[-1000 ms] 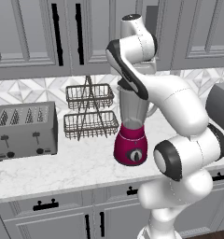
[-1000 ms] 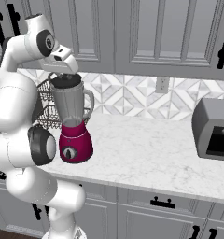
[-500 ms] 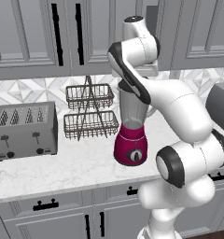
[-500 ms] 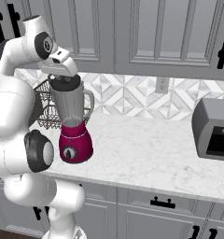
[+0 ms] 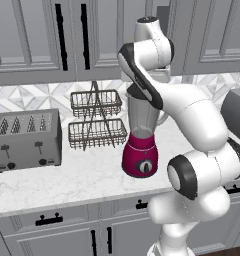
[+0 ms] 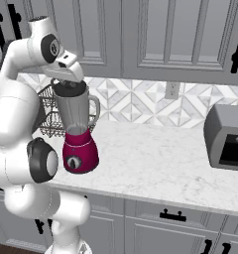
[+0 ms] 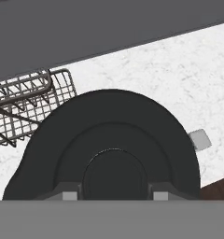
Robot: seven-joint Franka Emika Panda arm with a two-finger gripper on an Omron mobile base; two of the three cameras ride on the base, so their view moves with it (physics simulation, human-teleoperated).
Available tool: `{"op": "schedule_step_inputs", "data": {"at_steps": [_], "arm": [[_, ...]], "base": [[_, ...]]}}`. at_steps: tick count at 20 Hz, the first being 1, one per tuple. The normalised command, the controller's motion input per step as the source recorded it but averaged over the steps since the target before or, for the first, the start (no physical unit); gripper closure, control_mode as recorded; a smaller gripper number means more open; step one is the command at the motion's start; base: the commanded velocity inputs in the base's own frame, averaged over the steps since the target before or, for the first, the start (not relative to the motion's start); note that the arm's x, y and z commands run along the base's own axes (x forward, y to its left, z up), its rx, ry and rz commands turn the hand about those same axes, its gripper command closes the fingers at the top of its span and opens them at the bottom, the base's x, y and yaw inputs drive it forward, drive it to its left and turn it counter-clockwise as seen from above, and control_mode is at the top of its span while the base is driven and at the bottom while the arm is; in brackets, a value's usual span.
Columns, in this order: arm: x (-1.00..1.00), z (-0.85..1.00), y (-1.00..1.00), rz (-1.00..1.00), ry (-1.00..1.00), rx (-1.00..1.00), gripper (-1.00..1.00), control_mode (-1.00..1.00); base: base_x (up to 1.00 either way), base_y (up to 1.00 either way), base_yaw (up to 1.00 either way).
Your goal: Close the lid blender by securely placing the lid on top.
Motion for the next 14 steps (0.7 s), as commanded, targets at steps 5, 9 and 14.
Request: {"op": "schedule_step_inputs", "data": {"at_steps": [5,9,14], "arm": [[0.01,-0.02,0.0,0.0,0.02,0.0,1.0,-1.0],[-0.03,-0.26,0.0,0.0,0.05,0.0,1.0,-1.0],[-0.13,-0.36,0.0,0.0,0.03,0.0,1.0,-1.0]], "base": [[0.0,0.0,0.0],[0.0,0.0,0.0],[0.0,0.0,0.0]]}}
